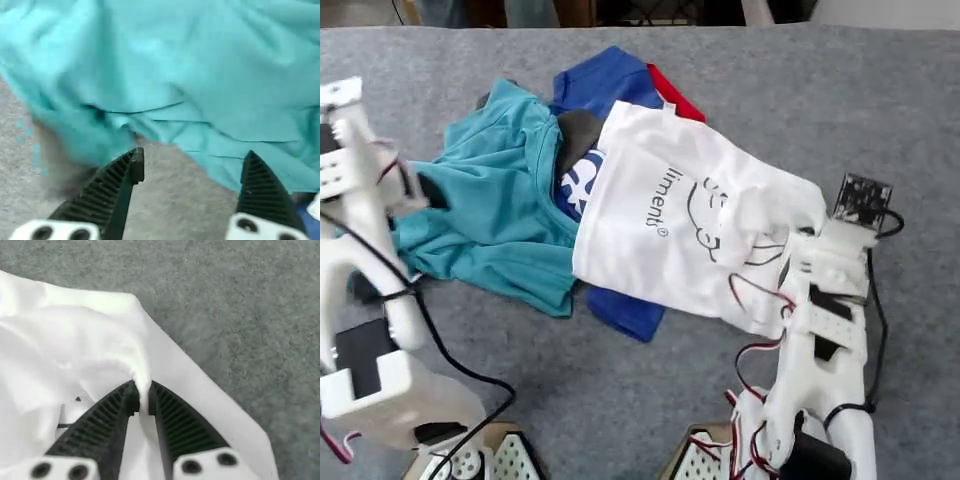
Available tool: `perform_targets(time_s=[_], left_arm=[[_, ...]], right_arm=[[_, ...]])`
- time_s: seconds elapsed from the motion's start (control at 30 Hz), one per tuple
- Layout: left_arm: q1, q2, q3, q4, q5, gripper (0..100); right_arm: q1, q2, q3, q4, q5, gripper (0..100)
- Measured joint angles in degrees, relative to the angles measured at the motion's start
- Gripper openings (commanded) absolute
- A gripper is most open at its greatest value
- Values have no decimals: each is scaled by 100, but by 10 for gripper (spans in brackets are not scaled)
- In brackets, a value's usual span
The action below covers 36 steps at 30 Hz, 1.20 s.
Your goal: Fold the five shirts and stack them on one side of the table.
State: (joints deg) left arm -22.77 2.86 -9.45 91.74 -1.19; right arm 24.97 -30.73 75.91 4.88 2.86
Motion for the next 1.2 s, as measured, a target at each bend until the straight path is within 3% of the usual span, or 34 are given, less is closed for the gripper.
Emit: perform_targets(time_s=[0.23,0.47,0.8,1.07,1.2], left_arm=[[1512,492,-571,-492,844,354],[2347,2224,-1503,-949,1538,354],[2479,4879,-3727,-633,1890,327],[2479,6189,-5600,-325,2400,38],[2488,6637,-6321,-316,2400,25]], right_arm=[[141,-18,598,-527,-114,13],[141,-18,651,-580,-132,13],[141,-18,651,-580,-132,13],[141,-18,651,-598,-132,13],[141,-18,651,-598,-132,13]])
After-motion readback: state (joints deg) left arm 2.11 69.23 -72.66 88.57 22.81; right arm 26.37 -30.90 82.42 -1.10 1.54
